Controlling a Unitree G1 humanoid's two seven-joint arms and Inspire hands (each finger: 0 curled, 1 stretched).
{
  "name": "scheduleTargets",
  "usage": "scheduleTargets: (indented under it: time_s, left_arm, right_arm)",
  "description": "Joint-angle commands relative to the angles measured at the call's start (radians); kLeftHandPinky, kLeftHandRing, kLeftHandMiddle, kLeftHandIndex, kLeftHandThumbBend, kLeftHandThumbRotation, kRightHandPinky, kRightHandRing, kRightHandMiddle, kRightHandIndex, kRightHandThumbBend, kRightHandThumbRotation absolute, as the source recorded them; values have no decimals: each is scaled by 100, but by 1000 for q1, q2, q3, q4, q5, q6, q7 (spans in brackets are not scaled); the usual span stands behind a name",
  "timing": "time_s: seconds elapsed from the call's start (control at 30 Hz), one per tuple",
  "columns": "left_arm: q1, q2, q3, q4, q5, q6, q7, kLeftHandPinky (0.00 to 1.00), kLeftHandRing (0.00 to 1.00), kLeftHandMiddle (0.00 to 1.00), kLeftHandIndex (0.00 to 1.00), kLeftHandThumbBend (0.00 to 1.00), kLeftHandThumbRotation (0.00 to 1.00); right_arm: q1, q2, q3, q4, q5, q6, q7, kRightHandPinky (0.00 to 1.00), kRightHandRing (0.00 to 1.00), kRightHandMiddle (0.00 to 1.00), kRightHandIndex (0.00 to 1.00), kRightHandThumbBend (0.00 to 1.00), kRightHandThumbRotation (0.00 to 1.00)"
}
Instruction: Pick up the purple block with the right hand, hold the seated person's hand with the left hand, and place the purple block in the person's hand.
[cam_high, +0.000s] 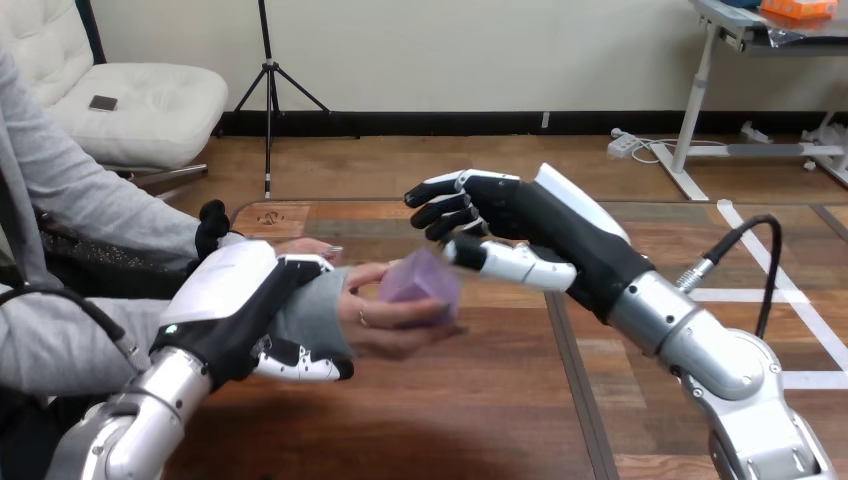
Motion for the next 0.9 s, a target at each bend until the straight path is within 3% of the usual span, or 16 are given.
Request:
scheduleTargets:
  time_s: [0.0,0.33,0.53,0.7,0.87]
  left_arm:
    - [19,-2,44,-107,-7,45,-4,55,65,69,68,75,21]
    - [103,-36,75,-189,-36,67,30,56,67,71,70,73,26]
    - [167,-73,111,-229,-120,40,41,57,69,72,72,72,33]
    - [240,-129,151,-263,-242,-19,56,60,72,73,73,71,38]
    - [290,-176,175,-260,-336,-111,75,59,72,73,71,69,40]
  right_arm:
    - [-3,-24,-49,-54,37,-19,6,64,73,75,76,100,87]
    - [52,-25,-82,-96,75,-28,4,68,77,79,78,100,95]
    - [105,-17,-108,-131,113,-24,-3,70,79,80,78,100,98]
    - [156,13,-139,-155,234,-3,29,77,83,83,81,100,99]
    - [207,42,-158,-186,303,14,16,82,84,84,82,100,100]
